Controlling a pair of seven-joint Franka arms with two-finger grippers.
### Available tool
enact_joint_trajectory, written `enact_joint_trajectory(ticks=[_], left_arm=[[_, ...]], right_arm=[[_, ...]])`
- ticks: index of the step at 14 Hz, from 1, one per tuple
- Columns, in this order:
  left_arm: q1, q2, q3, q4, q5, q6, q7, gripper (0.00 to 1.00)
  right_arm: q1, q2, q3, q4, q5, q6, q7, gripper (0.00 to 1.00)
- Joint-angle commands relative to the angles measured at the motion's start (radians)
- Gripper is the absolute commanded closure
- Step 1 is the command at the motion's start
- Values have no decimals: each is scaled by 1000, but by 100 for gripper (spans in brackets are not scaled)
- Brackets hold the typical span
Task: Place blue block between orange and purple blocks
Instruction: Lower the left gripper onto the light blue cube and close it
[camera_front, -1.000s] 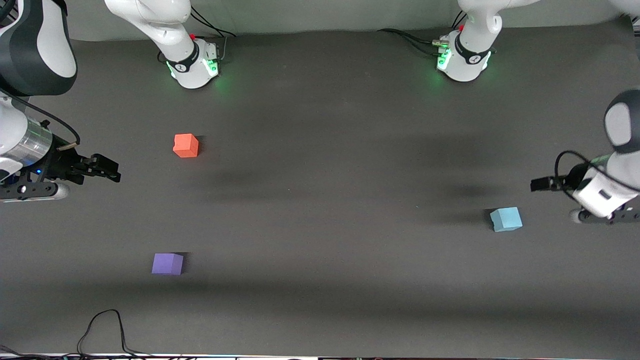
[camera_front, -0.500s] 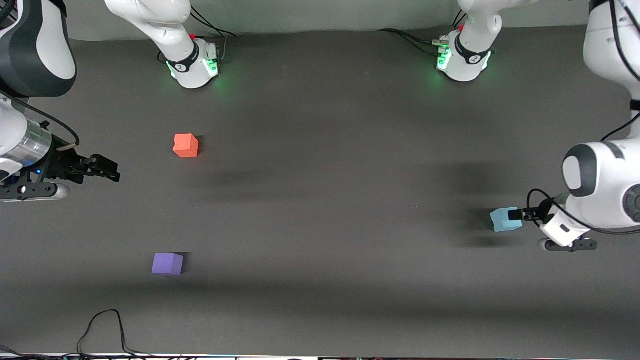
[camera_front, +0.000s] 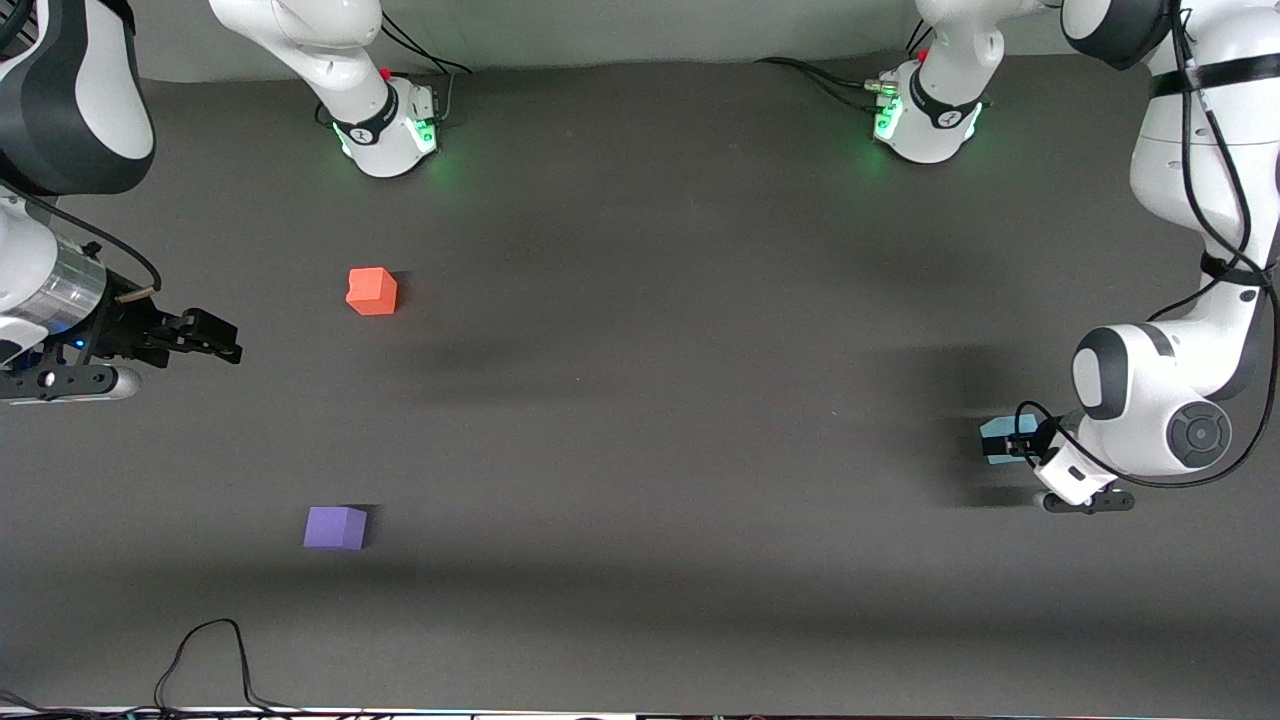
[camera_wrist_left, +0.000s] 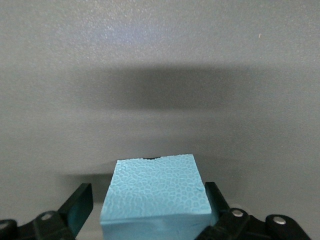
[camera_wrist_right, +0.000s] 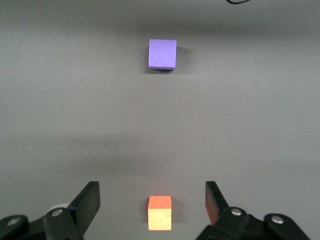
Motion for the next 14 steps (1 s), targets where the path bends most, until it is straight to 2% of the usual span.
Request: enact_joint_trajectory(ticks=[1, 2, 3, 4, 6, 8, 9, 13, 14], left_arm=[[5, -19, -3, -3, -6, -15, -1, 13], [5, -21, -3, -3, -6, -18, -4, 43], [3, -25, -3, -3, -6, -21, -7, 64], [5, -31, -3, -1, -6, -37, -7, 70], [3, -76, -3, -1, -9, -115, -11, 69], [-6, -176, -6, 8, -9, -264, -40, 68], [-8, -239, -6, 11, -9, -342, -57, 67], [-9, -518, -9, 6, -6, -563, -64, 65], [-8, -584, -10, 0, -4, -608, -64, 65]], right_arm=[[6, -28, -4, -27, 19, 9, -13, 6], [7, -28, -3, -27, 19, 10, -10, 6], [7, -26, -3, -28, 19, 10, -12, 6], [7, -26, -3, -30, 19, 9, -12, 7], [7, -26, -3, -39, 19, 15, -13, 10], [7, -26, -3, -37, 19, 20, -15, 19], [6, -26, -3, -37, 19, 23, -18, 19], [7, -26, -3, -37, 18, 29, -21, 19], [7, -26, -1, -37, 10, 29, -21, 16]])
